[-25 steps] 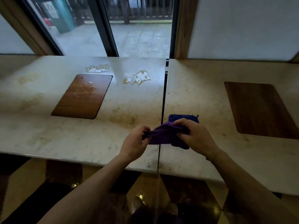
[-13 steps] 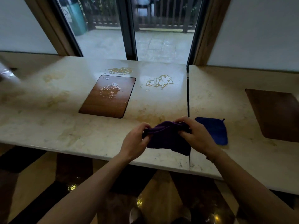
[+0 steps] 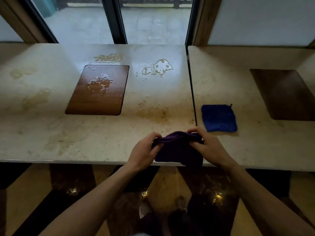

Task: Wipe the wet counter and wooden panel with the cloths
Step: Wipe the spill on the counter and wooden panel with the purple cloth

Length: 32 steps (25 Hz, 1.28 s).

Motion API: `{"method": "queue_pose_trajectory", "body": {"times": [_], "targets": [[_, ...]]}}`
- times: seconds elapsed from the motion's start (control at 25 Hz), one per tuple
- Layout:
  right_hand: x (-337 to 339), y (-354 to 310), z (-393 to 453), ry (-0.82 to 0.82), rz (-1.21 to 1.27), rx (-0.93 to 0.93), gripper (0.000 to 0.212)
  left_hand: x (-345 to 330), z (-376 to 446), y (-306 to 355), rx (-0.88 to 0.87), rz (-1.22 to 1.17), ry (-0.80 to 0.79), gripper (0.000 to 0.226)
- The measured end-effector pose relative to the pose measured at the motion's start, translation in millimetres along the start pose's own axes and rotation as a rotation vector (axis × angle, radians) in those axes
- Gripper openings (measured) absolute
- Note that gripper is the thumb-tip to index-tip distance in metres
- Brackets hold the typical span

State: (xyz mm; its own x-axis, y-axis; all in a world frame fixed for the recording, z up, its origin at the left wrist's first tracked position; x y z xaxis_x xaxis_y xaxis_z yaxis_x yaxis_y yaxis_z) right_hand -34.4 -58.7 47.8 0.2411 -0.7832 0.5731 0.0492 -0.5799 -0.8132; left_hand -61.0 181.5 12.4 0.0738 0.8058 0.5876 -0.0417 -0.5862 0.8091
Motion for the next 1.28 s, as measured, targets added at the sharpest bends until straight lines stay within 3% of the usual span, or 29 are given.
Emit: {"method": "queue_pose_trajectory", "body": {"times": [0.2,0.32,0.48,0.56,0.64,0.76,0.88,1.04,1.28], "targets": [[-6,39,29,-0.001,0.021,-0.173,0.027,-32,32,-17,0.188,-0.076,-0.057,0.016],[-23,61,48,0.058,-0.131,-0.243,0.038,-56,57,-29,0.335,-0.067,-0.07,0.024],[-49,71,37,0.274,-0.546,-0.176,0.058,-64,59,-45,0.238,0.177,0.003,0.042],[-71,69,21,0.26,-0.64,0.009,0.059,-50,54,-58,0.163,0.314,0.112,0.043],[-93,75,12,0.152,-0.712,0.076,0.065,-29,53,-77,0.141,0.438,0.203,0.044],[-114,92,15,0.038,-0.785,0.005,0.074,0,57,-114,0.181,0.606,0.242,0.053],[-123,95,20,0.037,-0.832,-0.049,0.078,19,66,-144,0.208,0.739,0.146,0.066],[-132,90,32,0.07,-0.827,-0.173,0.08,27,68,-160,0.228,0.746,0.008,0.076],[-133,75,113,0.077,-0.781,-0.37,0.084,30,68,-158,0.249,0.752,-0.007,0.08]]}}
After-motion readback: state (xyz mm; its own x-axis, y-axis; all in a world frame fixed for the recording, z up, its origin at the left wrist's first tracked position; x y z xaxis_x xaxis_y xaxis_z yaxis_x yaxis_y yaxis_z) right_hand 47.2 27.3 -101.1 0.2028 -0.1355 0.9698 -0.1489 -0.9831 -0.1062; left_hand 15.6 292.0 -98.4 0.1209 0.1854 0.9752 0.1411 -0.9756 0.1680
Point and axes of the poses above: each hand's wrist, its own z-axis towards the middle knuckle, its own x-axis out of the back of the hand, y = z × x, the point moved 1 cm from there along z, towards the middle knuckle, and after that the axes turned 5 degrees about y, right-handed, at the moved point
